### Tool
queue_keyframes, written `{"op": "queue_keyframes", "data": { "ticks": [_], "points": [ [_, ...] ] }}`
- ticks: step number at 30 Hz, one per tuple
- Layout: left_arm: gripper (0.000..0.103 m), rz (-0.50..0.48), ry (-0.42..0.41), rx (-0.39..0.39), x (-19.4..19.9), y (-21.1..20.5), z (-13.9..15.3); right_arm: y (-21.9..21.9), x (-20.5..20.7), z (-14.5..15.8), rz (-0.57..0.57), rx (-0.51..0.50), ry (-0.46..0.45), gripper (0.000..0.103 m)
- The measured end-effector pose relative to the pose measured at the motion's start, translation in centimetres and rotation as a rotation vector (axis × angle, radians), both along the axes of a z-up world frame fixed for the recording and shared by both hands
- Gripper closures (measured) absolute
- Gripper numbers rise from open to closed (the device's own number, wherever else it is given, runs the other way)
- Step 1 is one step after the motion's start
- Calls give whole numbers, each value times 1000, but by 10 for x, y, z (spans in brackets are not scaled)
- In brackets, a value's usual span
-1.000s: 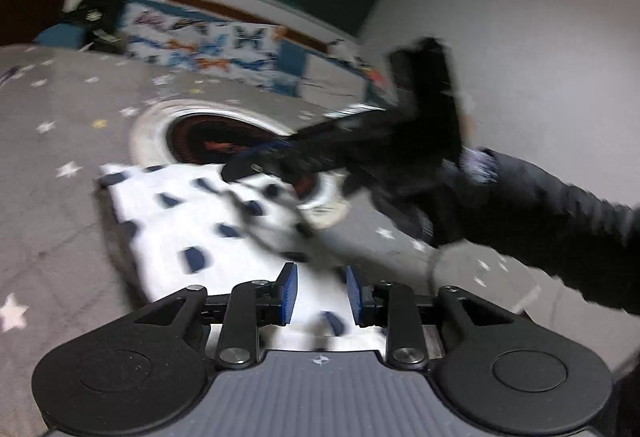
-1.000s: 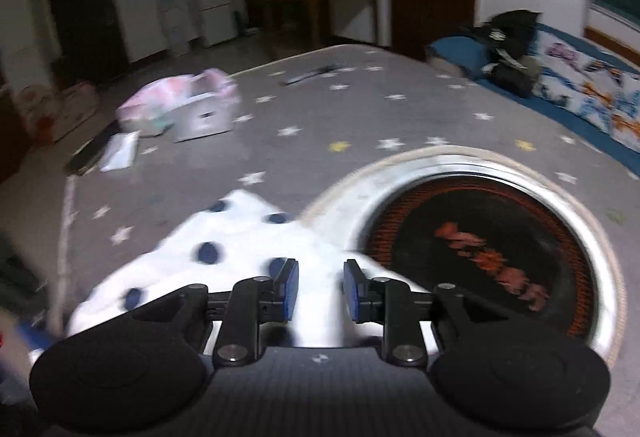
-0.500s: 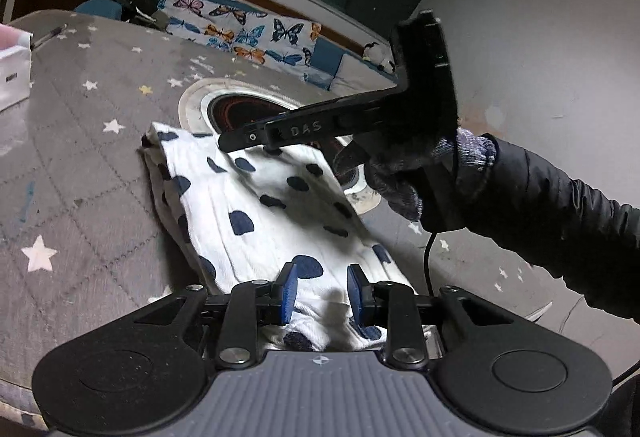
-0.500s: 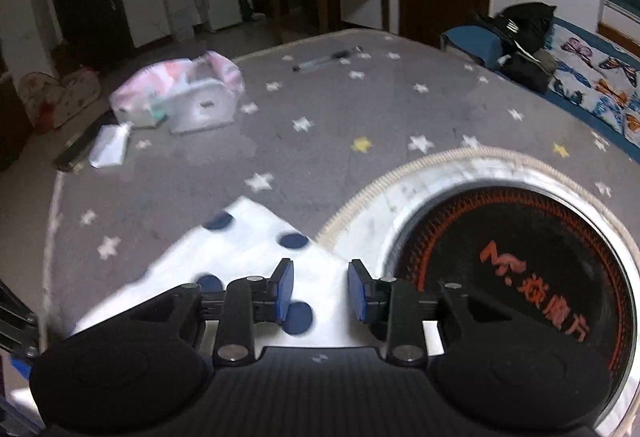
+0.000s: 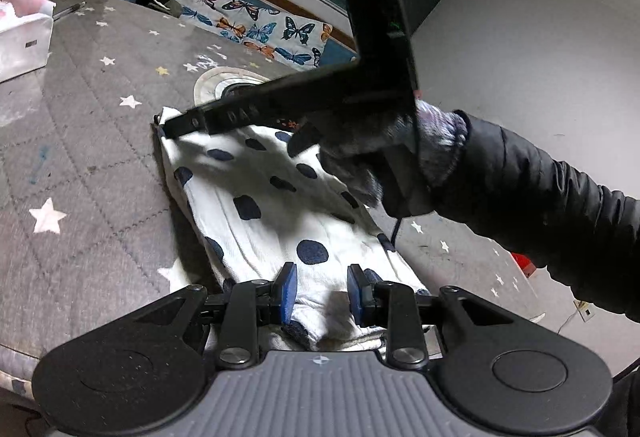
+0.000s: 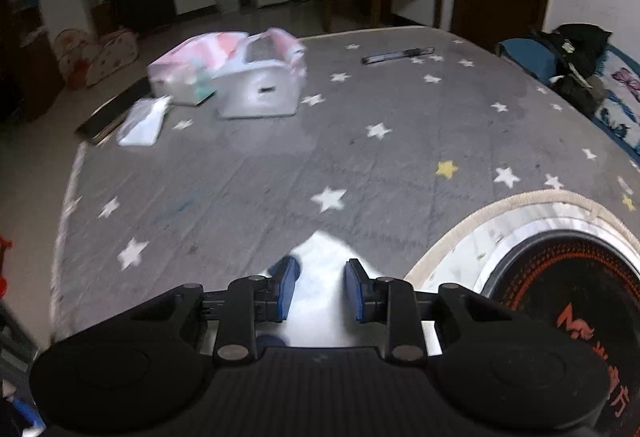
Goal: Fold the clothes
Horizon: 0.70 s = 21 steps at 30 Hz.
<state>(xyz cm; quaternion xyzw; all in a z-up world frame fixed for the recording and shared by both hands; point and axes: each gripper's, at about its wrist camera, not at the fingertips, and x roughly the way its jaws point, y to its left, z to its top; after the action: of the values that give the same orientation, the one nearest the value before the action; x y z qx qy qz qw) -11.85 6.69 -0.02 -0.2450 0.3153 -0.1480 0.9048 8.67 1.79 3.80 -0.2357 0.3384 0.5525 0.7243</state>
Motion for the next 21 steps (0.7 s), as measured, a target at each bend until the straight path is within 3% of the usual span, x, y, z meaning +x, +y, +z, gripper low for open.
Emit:
{"op": "queue_keyframes", "data": {
  "ticks": [6, 9, 13, 21],
  "points": [
    [73, 6, -15, 7, -4, 2, 9, -3, 9, 9, -34, 39, 16, 74],
    [64, 24, -42, 24, -1, 6, 16, -17, 7, 20, -33, 51, 13, 74],
    [61, 60, -58, 32, 7, 13, 21, -43, -3, 29, -21, 42, -5, 72],
    [61, 116, -25, 38, 20, 21, 10, -97, -35, 18, -11, 14, 29, 68]
  ]
}}
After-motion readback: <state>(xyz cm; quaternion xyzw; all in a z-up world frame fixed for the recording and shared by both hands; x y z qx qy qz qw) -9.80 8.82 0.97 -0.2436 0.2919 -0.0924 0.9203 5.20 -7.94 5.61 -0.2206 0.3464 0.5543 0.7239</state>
